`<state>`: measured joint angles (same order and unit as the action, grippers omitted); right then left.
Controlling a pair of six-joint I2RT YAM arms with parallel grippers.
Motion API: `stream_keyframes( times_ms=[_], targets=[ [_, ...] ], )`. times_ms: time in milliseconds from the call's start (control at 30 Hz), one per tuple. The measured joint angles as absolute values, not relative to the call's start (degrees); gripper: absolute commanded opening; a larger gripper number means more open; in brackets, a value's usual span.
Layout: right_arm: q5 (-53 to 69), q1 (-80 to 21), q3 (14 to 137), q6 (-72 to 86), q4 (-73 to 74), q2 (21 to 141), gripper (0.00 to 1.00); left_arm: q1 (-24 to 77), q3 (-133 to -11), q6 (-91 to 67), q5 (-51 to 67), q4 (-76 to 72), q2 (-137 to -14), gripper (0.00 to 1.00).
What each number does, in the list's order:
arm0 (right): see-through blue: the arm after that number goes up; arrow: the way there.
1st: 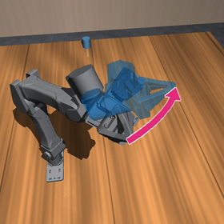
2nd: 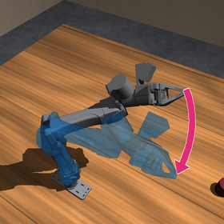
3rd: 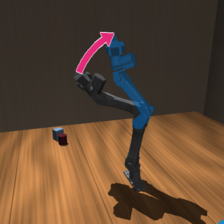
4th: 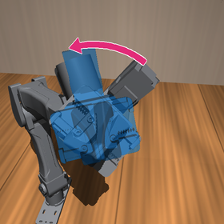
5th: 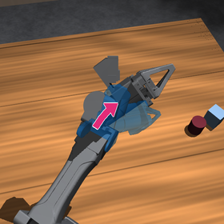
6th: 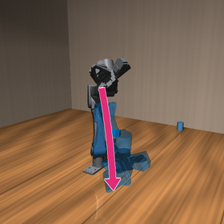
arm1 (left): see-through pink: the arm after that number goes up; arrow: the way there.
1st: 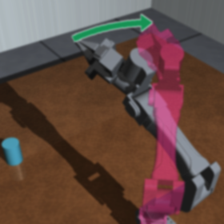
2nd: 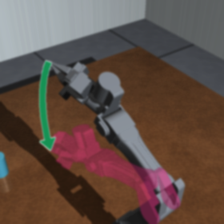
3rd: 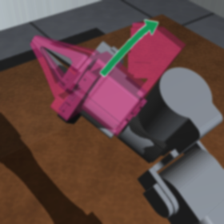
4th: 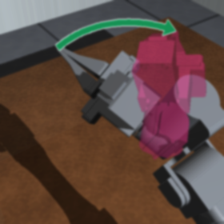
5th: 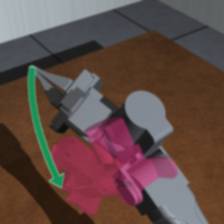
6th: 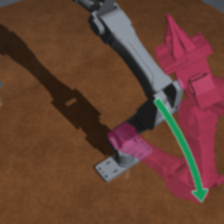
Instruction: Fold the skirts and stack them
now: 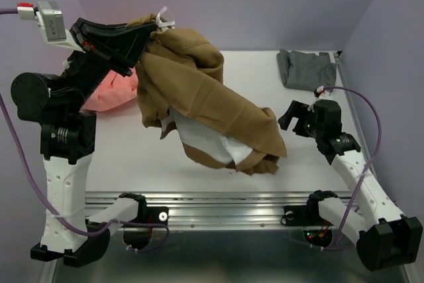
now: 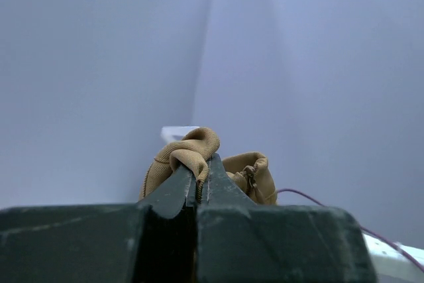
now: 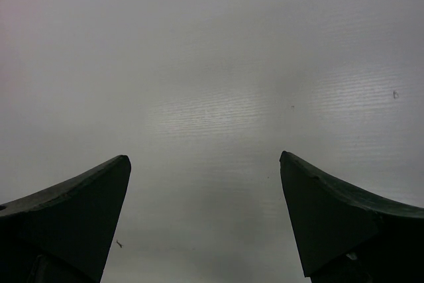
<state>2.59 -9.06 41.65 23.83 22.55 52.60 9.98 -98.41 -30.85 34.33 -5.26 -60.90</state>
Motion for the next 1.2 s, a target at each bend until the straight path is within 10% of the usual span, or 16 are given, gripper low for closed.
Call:
stream_keyframes(
  times_ms=[200, 667, 800, 867, 1067, 1200],
  targets=[
    [1.39, -9.06, 41.63, 24.40, 22.57, 51.99, 1.00, 16.27, -91.50, -35.73, 40.10, -15.88, -63.37, 0.00],
    [-1.87, -9.06, 41.63, 25.67, 23.90, 51.37, 1.00, 24.84, -26.89, -38.15, 20.01, -7.51, -56.75, 0.02],
    [3.81, -9.06, 41.60, 24.45, 23.97, 51.77, 1.00, 24.82, -24.64, -39.94, 13.89, -2.50, -47.86, 0.50],
    [6.42, -9.08, 41.41, 24.14, 23.51, 51.77, 1.00, 24.82, -23.59, -41.56, 11.81, -1.78, -43.75, 0.51],
    [11.03, -11.11, 40.95, 22.87, 22.90, 53.54, 1.00, 25.08, -20.58, -46.13, 7.29, 7.62, -35.20, 0.99],
    [11.38, -13.13, 40.95, 22.65, 22.13, 54.83, 1.00, 25.15, -21.78, -48.21, 4.93, 14.06, -33.95, 0.99]
  ],
)
